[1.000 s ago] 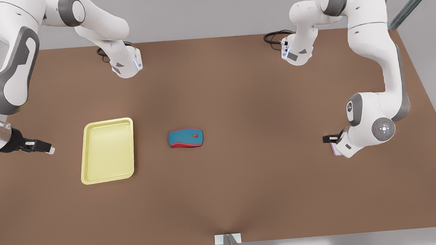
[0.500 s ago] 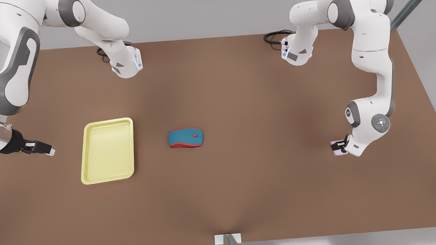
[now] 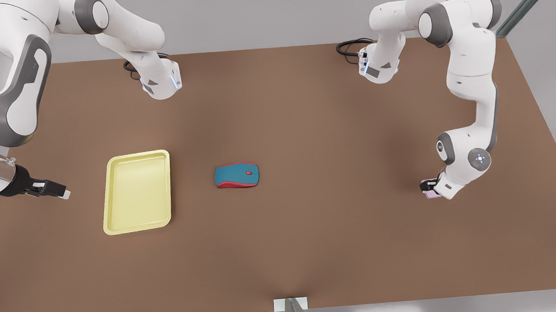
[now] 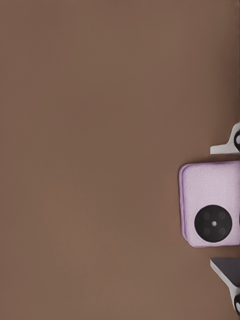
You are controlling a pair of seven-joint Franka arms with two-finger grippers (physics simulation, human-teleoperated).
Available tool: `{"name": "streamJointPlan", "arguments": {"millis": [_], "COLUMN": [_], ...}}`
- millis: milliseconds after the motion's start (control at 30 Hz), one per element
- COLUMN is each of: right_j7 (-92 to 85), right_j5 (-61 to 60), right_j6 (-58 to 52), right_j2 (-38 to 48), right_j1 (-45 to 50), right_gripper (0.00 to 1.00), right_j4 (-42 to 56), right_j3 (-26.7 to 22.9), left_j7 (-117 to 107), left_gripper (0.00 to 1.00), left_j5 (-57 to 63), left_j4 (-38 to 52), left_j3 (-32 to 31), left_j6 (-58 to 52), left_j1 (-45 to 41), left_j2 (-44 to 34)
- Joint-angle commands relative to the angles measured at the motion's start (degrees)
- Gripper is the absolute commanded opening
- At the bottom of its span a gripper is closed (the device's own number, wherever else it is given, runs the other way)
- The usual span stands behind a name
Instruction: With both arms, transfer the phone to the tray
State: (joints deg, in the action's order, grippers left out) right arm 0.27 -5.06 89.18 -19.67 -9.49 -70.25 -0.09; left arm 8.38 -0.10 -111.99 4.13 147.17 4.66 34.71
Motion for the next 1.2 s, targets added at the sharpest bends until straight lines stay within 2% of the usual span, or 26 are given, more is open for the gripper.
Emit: {"name": "streamJointPlan", "arguments": {"millis": [0,133,300,433,933,1167], "right_j7": [0.52,0.60,0.52,0.60,0.60,0.69], "right_j5": [-0.04,0.05,0.14,0.14,0.14,0.14], "right_j6": [0.03,0.03,0.03,0.12,0.29,0.38], "right_j2": [0.07,0.07,0.07,0.07,0.07,0.07], "right_j1": [0.00,0.00,0.00,0.00,-0.09,-0.09], "right_gripper": [1.00,1.00,1.00,1.00,1.00,1.00], "right_j4": [0.03,0.12,0.12,0.03,0.03,0.03], "right_j3": [0.01,0.01,0.01,0.09,0.01,0.01], "left_j7": [7.00,7.00,6.91,6.82,3.93,-11.81], "left_gripper": [1.00,0.87,0.87,0.82,0.81,0.80], "left_j5": [0.10,0.10,0.10,0.10,0.10,0.10], "left_j4": [0.01,0.01,0.01,0.10,0.89,1.95], "left_j3": [0.00,0.00,0.00,0.00,-0.70,-0.70], "left_j6": [0.31,0.31,0.31,0.31,-2.06,-8.91], "left_j1": [0.09,0.18,0.18,0.18,-0.53,-9.93], "left_j2": [0.18,0.36,0.45,0.62,-0.25,-4.21]}}
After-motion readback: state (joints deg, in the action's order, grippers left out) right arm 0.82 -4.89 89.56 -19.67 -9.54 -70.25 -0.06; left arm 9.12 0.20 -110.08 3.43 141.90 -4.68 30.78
